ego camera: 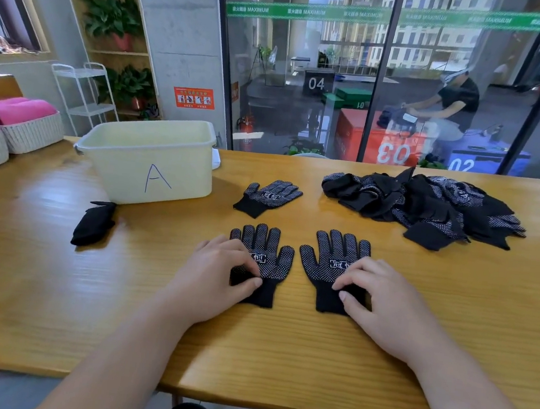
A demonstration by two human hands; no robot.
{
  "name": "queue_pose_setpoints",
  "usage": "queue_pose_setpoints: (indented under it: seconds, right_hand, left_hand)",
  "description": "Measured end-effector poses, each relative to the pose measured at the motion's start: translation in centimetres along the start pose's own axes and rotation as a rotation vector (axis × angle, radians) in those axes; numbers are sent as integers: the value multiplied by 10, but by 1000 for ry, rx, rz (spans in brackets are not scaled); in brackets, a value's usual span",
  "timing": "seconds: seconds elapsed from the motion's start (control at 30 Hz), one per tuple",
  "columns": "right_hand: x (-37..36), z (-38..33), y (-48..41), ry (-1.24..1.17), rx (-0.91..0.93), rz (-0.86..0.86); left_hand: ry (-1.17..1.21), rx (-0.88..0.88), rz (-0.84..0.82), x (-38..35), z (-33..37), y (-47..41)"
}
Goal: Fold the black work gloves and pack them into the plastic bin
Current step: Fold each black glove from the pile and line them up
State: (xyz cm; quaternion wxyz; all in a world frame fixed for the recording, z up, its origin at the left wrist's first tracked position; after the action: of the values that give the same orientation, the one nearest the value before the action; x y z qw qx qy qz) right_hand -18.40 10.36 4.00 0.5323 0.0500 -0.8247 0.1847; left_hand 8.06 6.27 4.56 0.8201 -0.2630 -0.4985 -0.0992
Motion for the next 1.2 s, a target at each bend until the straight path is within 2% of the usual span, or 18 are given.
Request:
queue_pose_setpoints:
  seconds: [0.27, 0.5, 0.63, 0.77, 0.87, 0.97, 1.03, 1.1, 1.2]
  right_hand:
    - [4, -5, -1, -35, 32, 55]
    - [18, -5, 0, -211, -31, 165]
    - [9, -2, 1, -428, -84, 102]
    - [5, -3, 0, -708, -123, 30]
    - [13, 12, 3, -882, -205, 125]
    - [23, 39, 11, -969, -340, 298]
    - [24, 61, 16, -1002, -457, 387]
    - [22, 76, 20, -1021, -538, 422]
    - [28, 85, 26, -955, -573, 483]
  left_hand:
    - [19, 54, 22, 0, -4, -2]
    - [413, 181, 202, 24, 11, -10]
    - [636, 222, 191, 8, 48, -25]
    - [645, 200, 84, -32, 83, -40]
    - [656, 191, 51, -46, 87, -50]
    - [432, 147, 7, -46, 76, -58]
    - [227, 76, -137, -54, 73, -61]
    - [80, -8, -246, -62, 71, -59]
    - [-64, -75, -265, -67, 67, -53]
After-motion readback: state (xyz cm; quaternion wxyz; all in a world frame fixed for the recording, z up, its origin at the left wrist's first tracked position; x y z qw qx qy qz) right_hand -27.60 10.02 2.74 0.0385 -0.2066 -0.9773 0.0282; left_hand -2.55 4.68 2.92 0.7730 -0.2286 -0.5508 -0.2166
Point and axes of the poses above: each hand's wrist, its own y-axis away from the middle knuckle, its own x-axis out of the back of the hand, z = x × y, the point moved 10 cm from there along -y, towards the middle knuckle, and after that the axes turned 5 degrees about -z, right-handed, at the moved point
